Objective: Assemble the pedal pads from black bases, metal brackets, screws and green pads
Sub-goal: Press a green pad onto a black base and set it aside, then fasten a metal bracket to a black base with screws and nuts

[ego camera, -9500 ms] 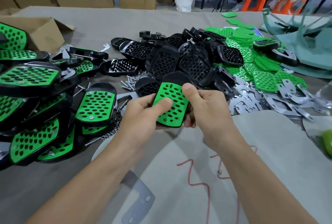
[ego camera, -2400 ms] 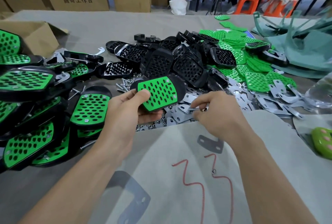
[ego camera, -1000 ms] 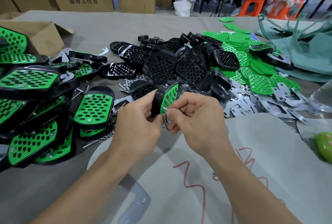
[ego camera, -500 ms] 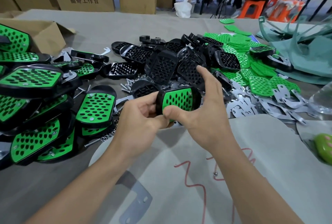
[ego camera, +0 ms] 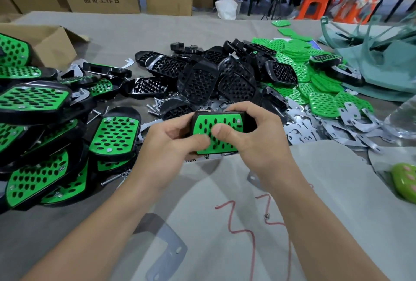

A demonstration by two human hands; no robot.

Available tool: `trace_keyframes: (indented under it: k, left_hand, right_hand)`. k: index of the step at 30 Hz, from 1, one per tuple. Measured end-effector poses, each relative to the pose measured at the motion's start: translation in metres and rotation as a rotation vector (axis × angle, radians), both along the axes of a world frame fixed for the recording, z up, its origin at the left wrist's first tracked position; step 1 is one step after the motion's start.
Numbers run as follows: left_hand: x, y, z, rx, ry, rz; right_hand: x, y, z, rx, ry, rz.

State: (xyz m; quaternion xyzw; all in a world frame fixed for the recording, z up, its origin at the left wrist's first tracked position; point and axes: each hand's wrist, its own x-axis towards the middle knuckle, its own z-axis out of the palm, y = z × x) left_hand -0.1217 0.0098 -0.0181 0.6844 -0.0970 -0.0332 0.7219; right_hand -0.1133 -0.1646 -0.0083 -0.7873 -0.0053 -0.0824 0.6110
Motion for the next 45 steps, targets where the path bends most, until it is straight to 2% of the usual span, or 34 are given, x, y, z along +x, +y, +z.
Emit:
trace_keyframes:
  k: [3, 5, 9, 12, 13, 17, 20, 23, 25, 27, 30, 32, 34, 37, 39, 42, 45]
  left_hand:
    - [0.004, 0.004, -0.001, -0.106, 0.099, 0.067]
    - [0.004, 0.005, 0.0, -0.115, 0.146, 0.077]
    - [0.003, 0.002, 0.0, -0.014, 0.15, 0.047]
    - [0.002, 0.004, 0.002, 0.224, -0.004, 0.087]
    - [0.002, 0.005, 0.003, 0.235, -0.015, 0.092]
    - [0.002, 0.008, 0.007, 0.152, 0.087, 0.118]
    - [0.001, 0.007, 0.013, 0.131, 0.141, 0.153]
    - [-0.002, 0.009, 0.017, 0.119, 0.12, 0.181]
    - [-0.007, 0.009, 0.021, 0.111, 0.094, 0.175]
    - [-0.015, 0.009, 0.025, 0.163, 0.025, 0.168]
    - [-0.025, 0.013, 0.024, 0.399, -0.119, 0.184]
    - [-0.037, 0.015, 0.021, 0.688, -0.231, 0.264]
    - [-0.05, 0.014, 0.016, 0.979, -0.424, 0.398]
    - [-0.067, 0.012, 0.004, 1.198, -0.733, 0.446]
    - [-0.076, 0.013, -0.003, 1.242, -0.851, 0.409]
    - [-0.086, 0.017, -0.013, 1.193, -0.927, 0.325]
    - [-0.099, 0.022, -0.02, 1.146, -0.885, 0.25]
  right_hand:
    - [0.002, -0.01, 0.006, 0.219, 0.117, 0.141]
    - [0.004, -0.015, 0.009, 0.297, 0.145, 0.176]
    - [0.006, -0.012, 0.001, 0.163, 0.101, 0.021]
    - [0.009, -0.013, -0.003, 0.109, 0.083, -0.049]
    - [0.009, -0.014, -0.002, 0.118, 0.084, -0.035]
    - [0.009, -0.021, 0.0, 0.135, 0.135, 0.083]
    - [0.008, -0.026, 0.002, 0.227, 0.189, 0.249]
    - [0.004, -0.028, 0.003, 0.128, 0.1, 0.355]
    - [-0.001, -0.027, 0.007, 0.063, 0.01, 0.326]
    - [-0.008, -0.026, 0.01, 0.014, -0.093, 0.266]
    - [-0.026, -0.023, 0.006, -0.114, -0.2, 0.138]
    - [-0.044, -0.021, -0.003, -0.3, -0.263, 0.057]
    - [-0.06, -0.019, -0.013, -0.536, -0.379, 0.011]
    - [-0.073, -0.021, -0.023, -0.777, -0.572, 0.072]
    - [-0.081, -0.025, -0.026, -0.865, -0.593, 0.177]
    - [-0.094, -0.034, -0.031, -0.864, -0.538, 0.252]
    - [-0.102, -0.041, -0.027, -0.736, -0.322, 0.315]
